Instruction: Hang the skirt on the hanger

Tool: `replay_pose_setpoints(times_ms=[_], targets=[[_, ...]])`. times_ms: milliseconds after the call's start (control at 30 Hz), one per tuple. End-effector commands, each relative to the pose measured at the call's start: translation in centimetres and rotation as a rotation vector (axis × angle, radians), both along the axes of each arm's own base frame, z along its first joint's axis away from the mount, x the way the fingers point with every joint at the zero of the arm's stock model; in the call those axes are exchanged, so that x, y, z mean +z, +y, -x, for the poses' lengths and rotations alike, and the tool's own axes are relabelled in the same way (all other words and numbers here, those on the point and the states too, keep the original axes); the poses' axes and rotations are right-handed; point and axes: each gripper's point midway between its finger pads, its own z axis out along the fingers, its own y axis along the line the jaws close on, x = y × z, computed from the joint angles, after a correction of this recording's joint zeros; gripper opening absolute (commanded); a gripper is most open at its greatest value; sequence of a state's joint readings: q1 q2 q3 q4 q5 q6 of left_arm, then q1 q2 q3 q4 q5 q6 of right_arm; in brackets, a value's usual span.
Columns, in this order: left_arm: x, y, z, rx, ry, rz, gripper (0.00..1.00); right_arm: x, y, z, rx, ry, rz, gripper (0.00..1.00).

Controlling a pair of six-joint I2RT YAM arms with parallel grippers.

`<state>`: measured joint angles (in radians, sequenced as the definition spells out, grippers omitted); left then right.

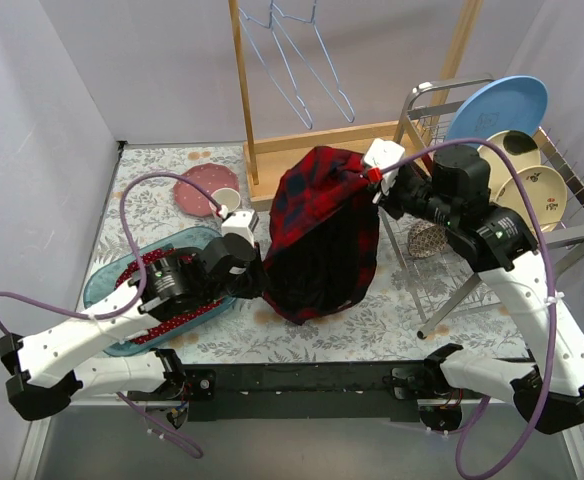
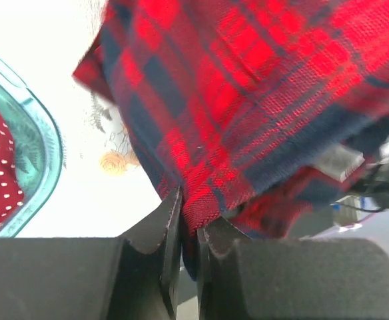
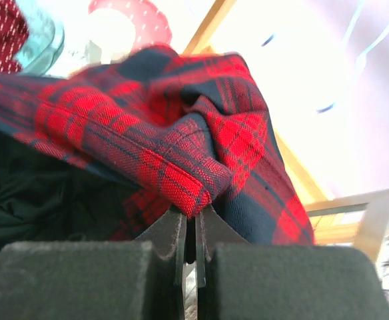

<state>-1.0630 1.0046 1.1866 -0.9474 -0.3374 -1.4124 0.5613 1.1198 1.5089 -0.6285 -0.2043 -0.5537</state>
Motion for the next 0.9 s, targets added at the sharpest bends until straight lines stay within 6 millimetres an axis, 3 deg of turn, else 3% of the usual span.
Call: replay_pose_setpoints(times_ms=[0,100,133,200,267,367,467,633,767,867], targets=[[-5.3,0.5,0.4,-0.007,0.104,-0.095,0.09,-4.6,-1.4,-1.2,-0.076,0.039,0.062,0.02],[-8.8,0.5,0.2,0.018,0.179,-0.129,0.09,-8.8,-1.3,-1.5,-0.081,0.105,0.094,0.04],[-10.0,0.5,0.2,0.024,0.208,-0.145,0.09,-11.8,-1.3,-1.4,-0.078,0.161,0.127,0.06],[-12.1,0.3,0.5,0.012,0.264,-0.136,0.08,-15.0,-1.0,-1.6,-0.072,0.223,0.159,0.06],[-13.1,-0.5,0.5,-0.011,0.286,-0.110,0.07,-18.7,-0.6,-1.8,-0.060,0.296,0.201,0.09],[-14.7,-1.2,1.2,-0.049,0.334,-0.084,0.07,-22.0,-0.2,-2.3,-0.047,0.374,0.243,0.13],[-15.2,-1.5,1.6,-0.070,0.350,-0.072,0.07,-23.5,0.5,-2.9,-0.026,0.426,0.257,0.27],[-14.8,-1.2,1.2,-0.064,0.343,-0.053,0.08,-22.0,1.4,-3.1,0.020,0.430,0.214,0.55],[-14.2,-1.3,1.4,-0.086,0.346,-0.010,0.09,-20.5,2.6,-0.7,0.165,0.434,0.167,0.59],[-13.6,-1.4,1.6,-0.099,0.342,0.022,0.09,-21.7,2.4,0.7,0.204,0.482,0.187,0.56]])
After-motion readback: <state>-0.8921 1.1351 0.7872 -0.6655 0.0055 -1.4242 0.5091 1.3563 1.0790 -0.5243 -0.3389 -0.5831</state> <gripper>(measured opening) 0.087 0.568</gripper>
